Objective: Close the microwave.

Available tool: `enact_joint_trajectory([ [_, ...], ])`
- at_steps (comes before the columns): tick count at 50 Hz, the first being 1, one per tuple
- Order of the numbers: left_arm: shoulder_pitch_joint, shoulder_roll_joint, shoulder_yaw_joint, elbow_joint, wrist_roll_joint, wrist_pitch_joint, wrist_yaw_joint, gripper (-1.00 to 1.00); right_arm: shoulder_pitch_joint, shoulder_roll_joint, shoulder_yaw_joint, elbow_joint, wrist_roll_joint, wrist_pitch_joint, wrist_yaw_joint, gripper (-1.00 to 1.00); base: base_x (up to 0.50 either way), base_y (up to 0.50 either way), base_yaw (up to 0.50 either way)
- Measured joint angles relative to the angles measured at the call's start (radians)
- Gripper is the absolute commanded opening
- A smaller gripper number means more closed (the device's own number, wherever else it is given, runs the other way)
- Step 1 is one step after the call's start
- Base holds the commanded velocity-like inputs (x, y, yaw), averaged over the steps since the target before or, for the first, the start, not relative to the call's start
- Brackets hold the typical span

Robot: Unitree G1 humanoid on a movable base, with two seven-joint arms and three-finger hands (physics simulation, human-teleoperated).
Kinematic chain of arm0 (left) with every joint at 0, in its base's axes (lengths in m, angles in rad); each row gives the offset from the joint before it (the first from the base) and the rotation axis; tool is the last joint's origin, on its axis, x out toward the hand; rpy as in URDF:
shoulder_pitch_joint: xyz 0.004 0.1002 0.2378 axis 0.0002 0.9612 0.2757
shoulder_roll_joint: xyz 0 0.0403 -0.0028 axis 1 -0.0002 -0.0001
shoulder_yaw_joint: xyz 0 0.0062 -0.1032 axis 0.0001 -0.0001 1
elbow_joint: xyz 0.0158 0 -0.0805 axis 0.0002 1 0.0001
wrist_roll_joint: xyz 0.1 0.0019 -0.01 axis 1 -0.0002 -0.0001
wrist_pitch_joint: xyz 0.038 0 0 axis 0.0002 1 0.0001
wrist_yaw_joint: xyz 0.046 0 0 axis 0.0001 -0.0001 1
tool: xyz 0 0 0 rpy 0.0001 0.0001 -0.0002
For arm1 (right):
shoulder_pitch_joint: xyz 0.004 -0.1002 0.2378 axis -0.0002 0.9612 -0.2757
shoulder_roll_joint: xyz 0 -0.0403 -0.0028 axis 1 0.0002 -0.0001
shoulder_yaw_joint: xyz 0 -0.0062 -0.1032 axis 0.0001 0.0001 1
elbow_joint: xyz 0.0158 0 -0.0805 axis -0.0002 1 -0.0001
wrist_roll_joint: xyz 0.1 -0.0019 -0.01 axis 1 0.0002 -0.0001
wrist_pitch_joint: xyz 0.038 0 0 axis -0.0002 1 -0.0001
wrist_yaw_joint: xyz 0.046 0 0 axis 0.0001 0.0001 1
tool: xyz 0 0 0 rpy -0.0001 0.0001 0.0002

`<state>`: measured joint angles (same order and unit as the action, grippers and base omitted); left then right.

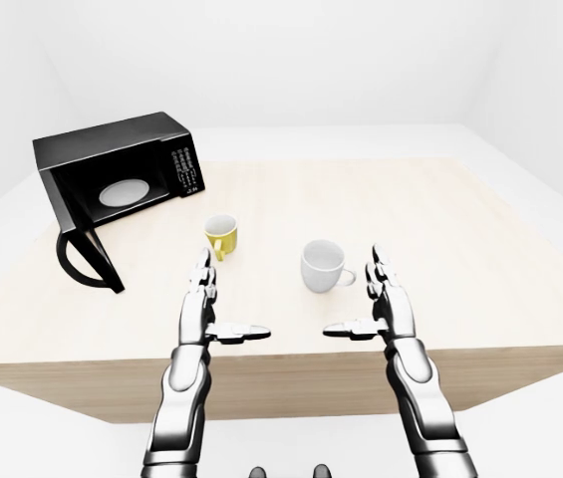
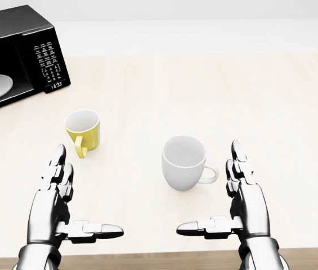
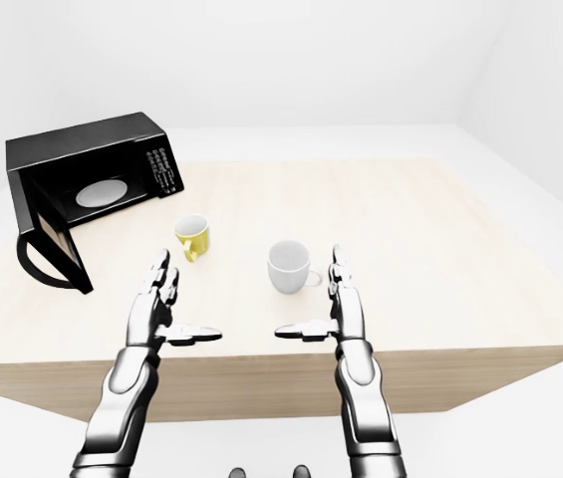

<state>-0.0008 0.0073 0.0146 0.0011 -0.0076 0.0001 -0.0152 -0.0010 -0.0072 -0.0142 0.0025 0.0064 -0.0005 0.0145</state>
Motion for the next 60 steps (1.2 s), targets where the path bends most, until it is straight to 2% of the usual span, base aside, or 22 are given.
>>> enact_joint_trajectory([
  [14,0.001,0.008,0.017,-0.003,-0.011,0.002,-0.02,1.0,0.0,-0.008,-0.015,0.004,0.005,-0.001,0.017,1.0,0.0,0.0,0.0],
  [18,0.013,0.008,0.015,-0.03,-0.012,0.012,-0.025,1.0,0.008,-0.008,-0.013,-0.014,0.005,0.006,0.02,1.0,0.0,0.0,0.0],
  [24,0.104,0.005,-0.006,-0.208,-0.011,0.052,-0.041,1.0,0.08,-0.004,0.006,-0.159,-0.011,0.039,0.022,1.0,0.0,0.0,0.0],
  [27,0.183,0.006,-0.024,-0.332,-0.007,0.058,-0.051,1.0,0.145,-0.003,0.025,-0.277,-0.027,0.055,0.02,1.0,0.0,0.0,0.0],
  [35,0.387,0.022,-0.073,-0.605,-0.002,0.032,-0.065,1.0,0.301,-0.01,0.072,-0.542,-0.054,0.074,0.011,1.0,0.0,0.0,0.0],
  [42,0.509,0.036,-0.095,-0.752,-0.01,-0.001,-0.071,1.0,0.389,-0.02,0.1,-0.683,-0.063,0.074,0.0,1.0,0.0,0.0,0.0],
  [49,0.573,0.04,-0.099,-0.833,-0.018,-0.015,-0.078,1.0,0.427,-0.027,0.115,-0.747,-0.068,0.071,-0.009,1.0,0.0,0.0,0.0],
  [60,0.614,0.04,-0.103,-0.889,-0.021,-0.026,-0.084,1.0,0.446,-0.031,0.125,-0.777,-0.08,0.07,-0.024,1.0,0.0,0.0,0.0],
])
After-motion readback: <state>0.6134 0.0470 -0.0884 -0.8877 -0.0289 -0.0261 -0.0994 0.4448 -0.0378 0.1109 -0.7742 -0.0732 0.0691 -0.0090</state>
